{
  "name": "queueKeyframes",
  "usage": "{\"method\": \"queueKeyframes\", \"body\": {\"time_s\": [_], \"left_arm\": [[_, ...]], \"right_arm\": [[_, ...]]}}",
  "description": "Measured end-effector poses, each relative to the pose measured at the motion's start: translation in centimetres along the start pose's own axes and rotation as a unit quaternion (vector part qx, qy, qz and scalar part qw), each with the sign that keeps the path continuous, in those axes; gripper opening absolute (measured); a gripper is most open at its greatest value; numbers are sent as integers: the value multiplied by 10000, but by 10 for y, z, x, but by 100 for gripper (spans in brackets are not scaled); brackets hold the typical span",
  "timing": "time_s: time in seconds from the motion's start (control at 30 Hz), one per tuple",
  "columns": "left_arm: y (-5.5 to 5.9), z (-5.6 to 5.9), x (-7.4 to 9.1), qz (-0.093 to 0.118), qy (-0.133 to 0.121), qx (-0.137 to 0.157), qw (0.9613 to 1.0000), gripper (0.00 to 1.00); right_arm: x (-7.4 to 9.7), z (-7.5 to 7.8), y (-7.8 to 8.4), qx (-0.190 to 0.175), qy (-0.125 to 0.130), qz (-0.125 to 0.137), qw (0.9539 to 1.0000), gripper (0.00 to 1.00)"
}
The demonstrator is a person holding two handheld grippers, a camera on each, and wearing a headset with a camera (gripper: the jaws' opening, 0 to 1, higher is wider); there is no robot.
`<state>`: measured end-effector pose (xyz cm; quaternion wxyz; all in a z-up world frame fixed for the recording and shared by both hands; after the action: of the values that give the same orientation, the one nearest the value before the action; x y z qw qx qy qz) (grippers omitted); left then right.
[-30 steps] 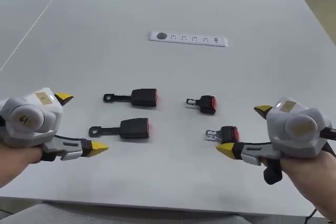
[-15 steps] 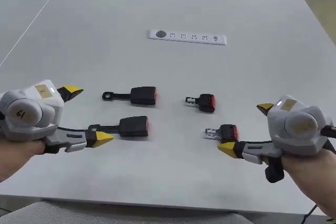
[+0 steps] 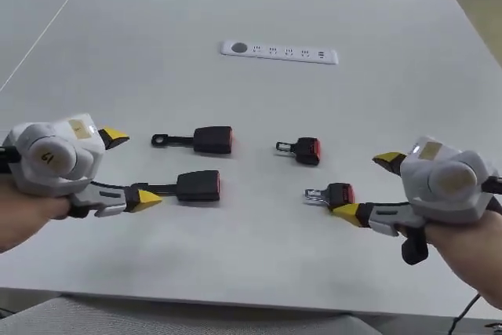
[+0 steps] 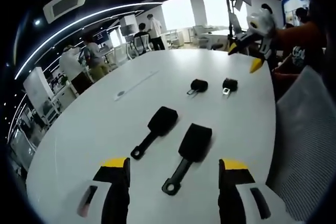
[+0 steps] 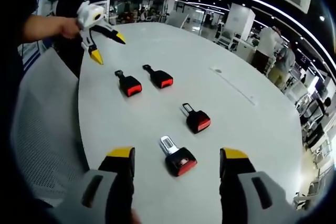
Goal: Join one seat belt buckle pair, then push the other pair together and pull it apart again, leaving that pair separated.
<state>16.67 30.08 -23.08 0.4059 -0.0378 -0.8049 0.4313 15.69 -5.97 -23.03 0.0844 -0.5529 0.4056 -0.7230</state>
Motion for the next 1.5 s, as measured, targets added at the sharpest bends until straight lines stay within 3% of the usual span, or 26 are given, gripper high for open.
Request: {"method": "queueKeyframes", "body": {"time_s": [0.1,0.13,0.2,0.3,0.43,0.5,0.77,0.93,1.13,1.3,1.5], "left_arm": [[0,2,-4,0,142,-188,9997,63],[-1,4,-5,23,258,-295,9992,61],[0,7,-8,-27,439,-335,9985,58],[0,12,-14,-86,661,-449,9968,56],[-2,15,-22,-115,802,-617,9948,46],[-2,15,-27,-126,783,-702,9944,46],[-3,22,-47,-218,959,-970,9904,42],[-3,29,-57,-286,1123,-1263,9852,42],[-3,31,-69,-402,1262,-1561,9788,44],[-8,32,-76,-434,1403,-1692,9746,43],[-12,38,-86,-498,1635,-1750,9696,42]], "right_arm": [[-2,0,1,129,-121,-100,9998,64],[-4,-2,1,246,-280,-173,9992,62],[-6,-1,3,393,-300,-286,9984,59],[-11,-2,6,599,-557,-495,9954,56],[-20,-4,10,742,-821,-695,9914,51],[-26,-2,13,946,-923,-822,9878,50],[-41,11,15,1171,-1096,-1019,9818,48],[-49,16,14,1365,-1340,-1167,9746,43],[-57,24,19,1291,-1541,-1283,9712,39],[-65,29,27,1362,-1660,-1487,9653,39],[-67,32,31,1335,-1719,-1579,9632,39]]}}
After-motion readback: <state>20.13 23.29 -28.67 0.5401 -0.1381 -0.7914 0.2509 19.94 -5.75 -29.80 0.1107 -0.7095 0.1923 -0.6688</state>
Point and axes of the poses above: the centre of the closed fingertips' face, and the gripper's own axes: x roughly backward along the fingers, z roughly to its right, y roughly out of its underside, the point moved 6 cm from there along x, roughly backward along the fingers, and after that the axes turned 10 degrees about -y, right-handed, at the moved point
